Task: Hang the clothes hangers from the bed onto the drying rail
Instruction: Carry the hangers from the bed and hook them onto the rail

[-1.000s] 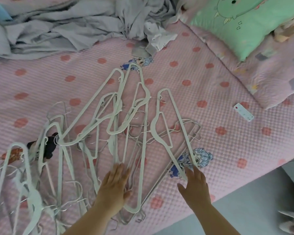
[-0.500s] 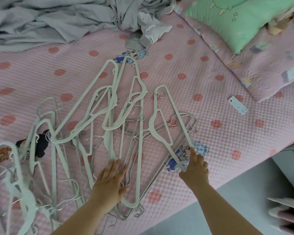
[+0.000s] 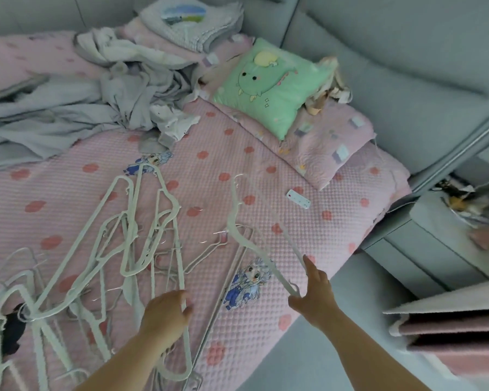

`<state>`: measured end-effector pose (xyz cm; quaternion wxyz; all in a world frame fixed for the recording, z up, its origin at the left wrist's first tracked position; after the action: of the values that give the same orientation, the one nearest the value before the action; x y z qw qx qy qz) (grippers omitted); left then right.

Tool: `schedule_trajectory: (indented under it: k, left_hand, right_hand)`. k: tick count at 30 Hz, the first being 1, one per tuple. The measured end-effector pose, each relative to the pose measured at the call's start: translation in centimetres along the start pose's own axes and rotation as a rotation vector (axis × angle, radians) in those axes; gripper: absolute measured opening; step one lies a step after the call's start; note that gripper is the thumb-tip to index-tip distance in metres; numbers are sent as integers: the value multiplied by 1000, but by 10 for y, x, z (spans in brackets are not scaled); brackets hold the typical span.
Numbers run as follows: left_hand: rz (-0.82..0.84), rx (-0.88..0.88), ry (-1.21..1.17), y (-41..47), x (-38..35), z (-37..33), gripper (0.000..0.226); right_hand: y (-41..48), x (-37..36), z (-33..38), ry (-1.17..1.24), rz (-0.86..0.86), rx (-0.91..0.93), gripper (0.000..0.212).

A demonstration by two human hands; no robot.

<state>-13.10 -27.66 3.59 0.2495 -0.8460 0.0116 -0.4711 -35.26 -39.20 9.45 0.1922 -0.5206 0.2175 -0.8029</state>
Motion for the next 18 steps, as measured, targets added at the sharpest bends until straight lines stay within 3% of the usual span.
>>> schedule_trajectory:
  k: [4, 9, 14, 18]
  left_hand:
    - [36, -188, -397, 16, 26, -88, 37]
    - [100, -407, -834, -3, 56, -219, 14]
    - [202, -509, -904, -47, 56, -309, 21]
    - [261, -615, -959, -101, 45, -379, 14]
  right_hand:
    - [-30, 37, -20, 241, -82, 18, 89]
    - [-83, 70, -59, 333, -203, 19, 92]
    - [-146, 103, -109, 410, -357, -25, 91]
    - [-208, 129, -161, 504, -489, -23, 89]
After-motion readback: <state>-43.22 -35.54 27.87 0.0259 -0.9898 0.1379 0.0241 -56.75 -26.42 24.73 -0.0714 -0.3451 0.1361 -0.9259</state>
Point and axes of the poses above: each hand's wrist, its own y-axis towards the middle knuckle, its own x-axis out of the back of the hand, z = x × y, the point moved 1 cm from there along y, towards the middle knuckle, and after that the axes turned 7 degrees about -x, right-handed, at the moved point
